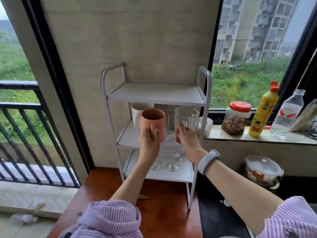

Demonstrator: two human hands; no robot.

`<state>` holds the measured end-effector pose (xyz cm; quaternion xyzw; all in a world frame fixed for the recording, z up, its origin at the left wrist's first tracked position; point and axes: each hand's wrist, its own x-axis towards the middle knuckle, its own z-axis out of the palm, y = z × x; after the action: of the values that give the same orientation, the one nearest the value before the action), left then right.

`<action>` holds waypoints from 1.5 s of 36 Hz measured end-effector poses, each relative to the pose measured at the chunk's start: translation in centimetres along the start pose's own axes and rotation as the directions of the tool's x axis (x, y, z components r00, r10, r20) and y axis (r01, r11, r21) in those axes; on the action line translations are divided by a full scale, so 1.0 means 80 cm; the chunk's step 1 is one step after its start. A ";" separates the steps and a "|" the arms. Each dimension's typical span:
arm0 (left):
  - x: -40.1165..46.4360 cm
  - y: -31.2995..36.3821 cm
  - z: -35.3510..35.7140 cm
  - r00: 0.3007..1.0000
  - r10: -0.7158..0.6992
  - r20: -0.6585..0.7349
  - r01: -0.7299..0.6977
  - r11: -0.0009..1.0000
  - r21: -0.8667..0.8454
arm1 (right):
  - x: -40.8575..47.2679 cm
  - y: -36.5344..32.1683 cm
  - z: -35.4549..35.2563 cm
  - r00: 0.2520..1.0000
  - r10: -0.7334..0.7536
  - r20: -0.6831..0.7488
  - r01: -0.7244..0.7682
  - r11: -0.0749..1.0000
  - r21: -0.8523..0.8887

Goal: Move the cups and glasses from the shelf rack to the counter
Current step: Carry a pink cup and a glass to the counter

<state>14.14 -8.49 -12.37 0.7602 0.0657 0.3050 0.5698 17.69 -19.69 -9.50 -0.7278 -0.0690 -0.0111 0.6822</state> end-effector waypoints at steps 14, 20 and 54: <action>-0.090 -0.005 -0.050 0.981 0.127 -0.144 -0.113 0.989 0.100 | -0.107 0.033 -0.036 0.959 -0.264 0.104 0.278 0.946 -0.164; -0.146 -0.006 -0.061 0.985 0.134 -0.106 -0.122 0.986 0.116 | -0.165 0.075 -0.059 0.958 -0.263 0.110 0.280 0.942 -0.185; -0.748 0.231 0.440 0.493 0.302 0.816 -0.041 0.945 -0.325 | -0.717 0.141 -0.690 0.452 -0.099 -0.887 -0.400 0.866 -0.300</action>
<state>-19.64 -70.69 -24.65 0.7307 -0.3417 -0.0488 0.5891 -33.51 -80.18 -23.23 -0.7602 0.3650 -0.3380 0.4180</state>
